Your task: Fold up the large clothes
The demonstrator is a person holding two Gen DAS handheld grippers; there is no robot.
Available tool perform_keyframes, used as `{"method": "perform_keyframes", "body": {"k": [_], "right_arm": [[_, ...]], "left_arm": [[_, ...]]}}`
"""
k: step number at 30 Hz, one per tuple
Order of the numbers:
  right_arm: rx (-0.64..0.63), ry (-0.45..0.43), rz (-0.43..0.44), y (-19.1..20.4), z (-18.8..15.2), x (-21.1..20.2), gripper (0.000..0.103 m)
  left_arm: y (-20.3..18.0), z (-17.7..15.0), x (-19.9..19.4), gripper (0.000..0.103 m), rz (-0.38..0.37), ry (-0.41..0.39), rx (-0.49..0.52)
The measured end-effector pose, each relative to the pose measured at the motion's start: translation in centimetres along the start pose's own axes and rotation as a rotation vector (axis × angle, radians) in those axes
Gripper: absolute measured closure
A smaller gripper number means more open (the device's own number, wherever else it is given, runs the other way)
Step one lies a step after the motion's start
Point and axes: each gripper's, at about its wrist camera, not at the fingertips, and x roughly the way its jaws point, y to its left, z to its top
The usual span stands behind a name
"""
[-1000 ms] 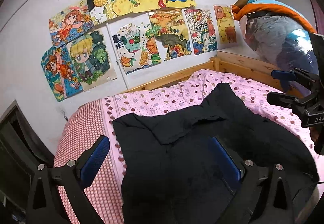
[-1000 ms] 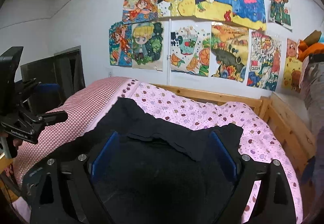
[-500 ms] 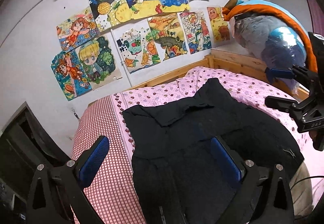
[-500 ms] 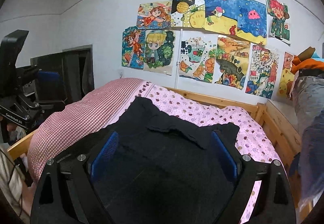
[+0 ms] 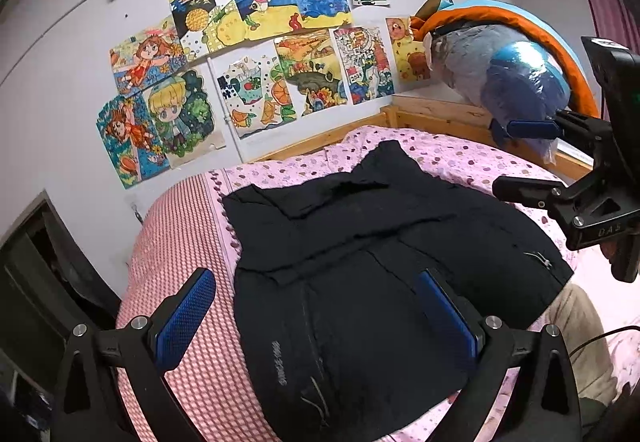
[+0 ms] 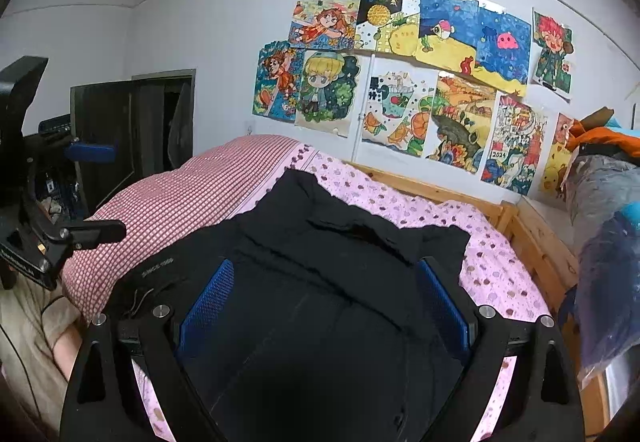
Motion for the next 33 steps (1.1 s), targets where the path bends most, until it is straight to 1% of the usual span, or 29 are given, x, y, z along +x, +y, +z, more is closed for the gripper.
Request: {"method": "perform_keyframes", "body": {"k": [3, 9, 12, 17, 24, 29, 33], "right_arm": [[0.007, 0.007, 0.001, 0.0, -1.0, -0.4, 0.014], [0.013, 0.03, -0.006, -0.3, -3.1, -0.9, 0.014], [0.021, 0.05, -0.005, -0.6, -4.3, -0.8, 0.014], [0.046, 0.087, 0.0, -1.3, -6.3, -0.1, 0.014], [0.09, 0.129, -0.007, -2.4, -9.5, 1.6, 0.014], [0.097, 0.161, -0.011, -2.4, -11.4, 2.8, 0.014], [0.098, 0.176, 0.007, -2.1, -12.3, 3.4, 0.014]], "left_arm": [[-0.5, -1.0, -0.3, 0.002, -0.002, -0.004, -0.02], [-1.8, -2.9, -0.6, 0.002, 0.036, -0.016, -0.014], [-2.3, -4.0, -0.1, 0.002, 0.028, 0.006, -0.028], [-2.7, -5.5, 1.0, 0.002, 0.035, 0.039, -0.039], [-2.5, -7.6, 2.9, 0.002, 0.039, 0.085, -0.071], [-2.2, -9.0, 4.6, 0.002, 0.034, 0.115, -0.092], [-2.2, -9.8, 5.6, 0.002, 0.025, 0.132, -0.103]]}}
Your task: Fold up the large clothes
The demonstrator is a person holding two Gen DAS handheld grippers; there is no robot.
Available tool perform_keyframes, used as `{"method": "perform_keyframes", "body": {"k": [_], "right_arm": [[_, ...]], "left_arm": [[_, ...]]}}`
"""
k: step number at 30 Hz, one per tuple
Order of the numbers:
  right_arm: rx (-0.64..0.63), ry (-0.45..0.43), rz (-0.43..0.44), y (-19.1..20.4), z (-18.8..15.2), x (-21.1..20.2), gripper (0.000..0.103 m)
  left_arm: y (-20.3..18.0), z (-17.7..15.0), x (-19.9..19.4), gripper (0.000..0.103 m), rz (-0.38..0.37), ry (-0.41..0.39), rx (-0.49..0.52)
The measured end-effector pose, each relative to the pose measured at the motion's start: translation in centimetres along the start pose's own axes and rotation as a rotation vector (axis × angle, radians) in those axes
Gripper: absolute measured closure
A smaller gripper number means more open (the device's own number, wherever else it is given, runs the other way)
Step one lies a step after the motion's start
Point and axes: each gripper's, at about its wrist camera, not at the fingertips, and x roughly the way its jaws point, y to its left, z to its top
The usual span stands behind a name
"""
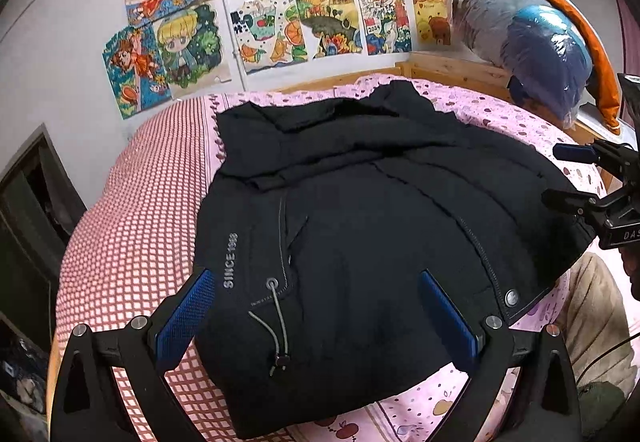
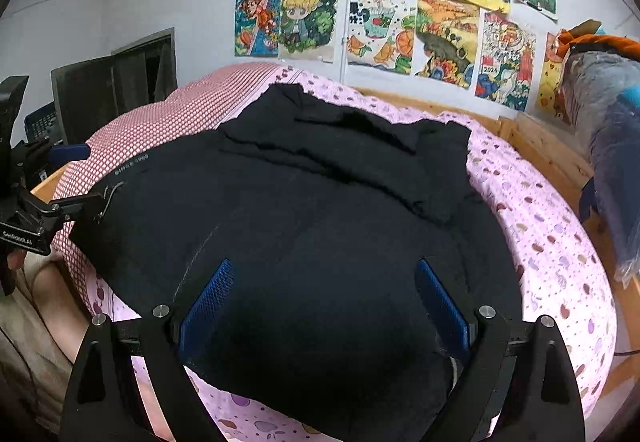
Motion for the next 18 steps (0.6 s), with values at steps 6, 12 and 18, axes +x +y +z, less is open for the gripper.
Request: {"method": "perform_keyframes", "body": {"k": [6, 12, 18], "right_arm": [[-0.002, 0.03, 0.04, 0.1, -1.3, 0.9, 0.014], [-0.035, 0.07, 0.068, 0.5, -2.8, 1.2, 0.014], [-0.076, 0.096, 0.108, 0.9, -3.7, 1.0, 0.014]], "left_arm": [[-0.3, -1.2, 1.1, 0.002, -0.027, 0.022, 0.0], [-0.6, -2.6, 1.2, 0.002, -0.1, -0.002, 0.012], [-1.2, -3.6, 0.8, 0.002, -0.164, -0.01, 0.07]]}}
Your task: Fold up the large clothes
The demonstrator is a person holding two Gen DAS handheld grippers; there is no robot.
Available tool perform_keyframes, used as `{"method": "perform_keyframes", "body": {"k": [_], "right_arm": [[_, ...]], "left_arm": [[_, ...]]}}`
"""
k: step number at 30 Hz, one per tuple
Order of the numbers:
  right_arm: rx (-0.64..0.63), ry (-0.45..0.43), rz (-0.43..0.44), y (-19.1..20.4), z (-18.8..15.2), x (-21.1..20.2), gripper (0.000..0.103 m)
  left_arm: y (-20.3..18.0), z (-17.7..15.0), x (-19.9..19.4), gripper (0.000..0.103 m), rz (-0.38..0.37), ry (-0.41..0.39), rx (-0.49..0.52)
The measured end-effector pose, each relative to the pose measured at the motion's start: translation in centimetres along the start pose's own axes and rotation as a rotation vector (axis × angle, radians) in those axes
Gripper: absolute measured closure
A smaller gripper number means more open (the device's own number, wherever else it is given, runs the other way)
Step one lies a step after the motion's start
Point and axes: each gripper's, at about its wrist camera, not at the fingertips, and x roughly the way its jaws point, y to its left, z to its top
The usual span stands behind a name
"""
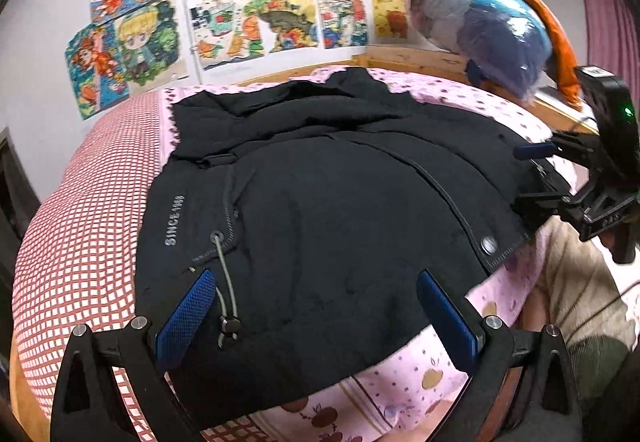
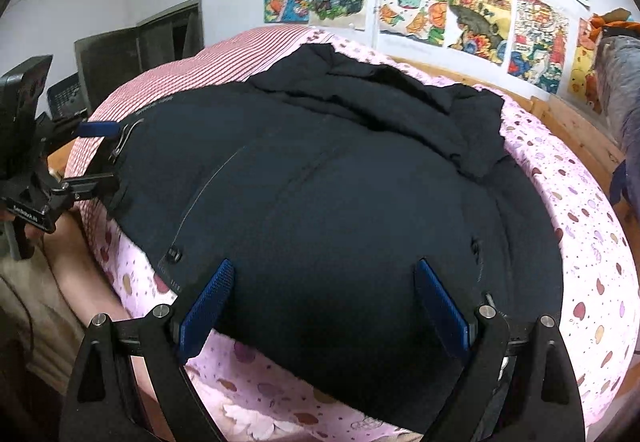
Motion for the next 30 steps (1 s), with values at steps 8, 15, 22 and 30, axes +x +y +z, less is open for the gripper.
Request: {"method": "perform_keyframes", "body": {"k": [8, 15, 22, 30], "right_arm": [[-0.065, 0.061, 0.028, 0.8, -0.8, 0.5, 0.014], [-0.1, 0.098, 0.026, 1.2, -2.0, 1.1, 0.008], [-0.251, 0.137, -0.087, 3.7, -3.0, 2.1, 0.007], [-0.258, 0.092, -0.203, 4.8, -3.2, 2.4, 0.007]], "left_arm": [[-1.2, -1.5, 0.9, 0.001, -0.005, 0.052, 0.097], [-2.2, -2.8, 2.0, 0.0, -0.016, 0.108, 0.13], [-3.4, -3.6, 2.7, 0.0, 0.06, 0.103, 0.196], [-3.6, -3.7, 3.4, 0.0, 0.096, 0.098, 0.158]]}}
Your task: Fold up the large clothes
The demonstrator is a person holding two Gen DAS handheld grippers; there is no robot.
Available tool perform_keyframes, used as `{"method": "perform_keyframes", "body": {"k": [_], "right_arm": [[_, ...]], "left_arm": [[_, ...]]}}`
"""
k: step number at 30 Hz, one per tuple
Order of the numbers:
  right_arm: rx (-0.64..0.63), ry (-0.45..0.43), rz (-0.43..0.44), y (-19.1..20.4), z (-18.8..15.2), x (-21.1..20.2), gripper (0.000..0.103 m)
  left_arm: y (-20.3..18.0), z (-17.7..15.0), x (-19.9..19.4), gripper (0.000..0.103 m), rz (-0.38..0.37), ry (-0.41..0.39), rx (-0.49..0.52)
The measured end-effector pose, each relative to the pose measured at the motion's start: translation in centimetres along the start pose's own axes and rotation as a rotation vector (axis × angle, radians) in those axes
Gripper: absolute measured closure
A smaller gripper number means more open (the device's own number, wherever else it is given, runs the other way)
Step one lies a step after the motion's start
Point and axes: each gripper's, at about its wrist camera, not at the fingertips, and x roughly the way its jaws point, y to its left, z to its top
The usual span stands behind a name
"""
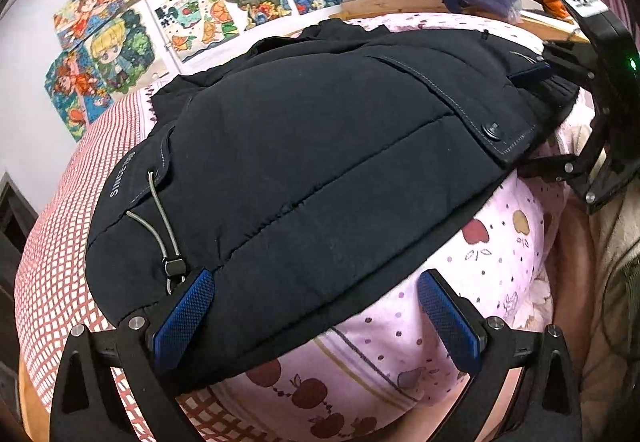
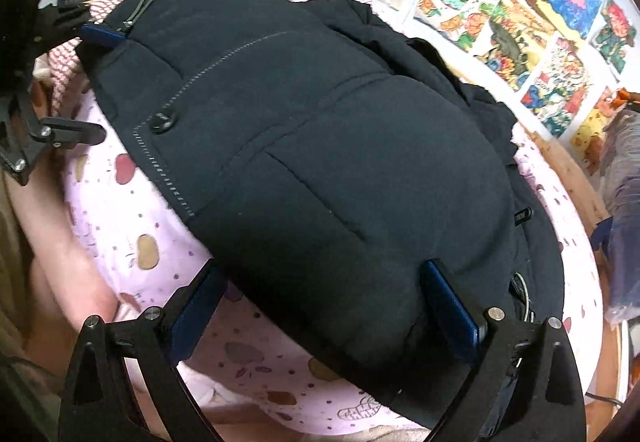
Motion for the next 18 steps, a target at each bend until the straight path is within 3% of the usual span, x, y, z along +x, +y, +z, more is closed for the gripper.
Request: {"method": "perform_keyframes", "body": {"k": [3, 8, 18], "right_arm": [[0.058, -0.028, -0.019, -0.4, 0.0, -0.2, 0.007], [0.188, -0.077, 0.019, -1.8, 0.1, -0.9, 0.009], [0.263, -0.062, 0.057, -3.5, 0.9, -0.4, 0.01]], "left_arm": [[0.4, 0.2, 0.1, 0.0, -0.012, 0.0, -0.043], [0.5, -0.1, 0.0, 0.0, -0.019, -0.002, -0.052], [-0.1, -0.2, 0.0, 0.0, 0.009, -0.004, -0.028]]}}
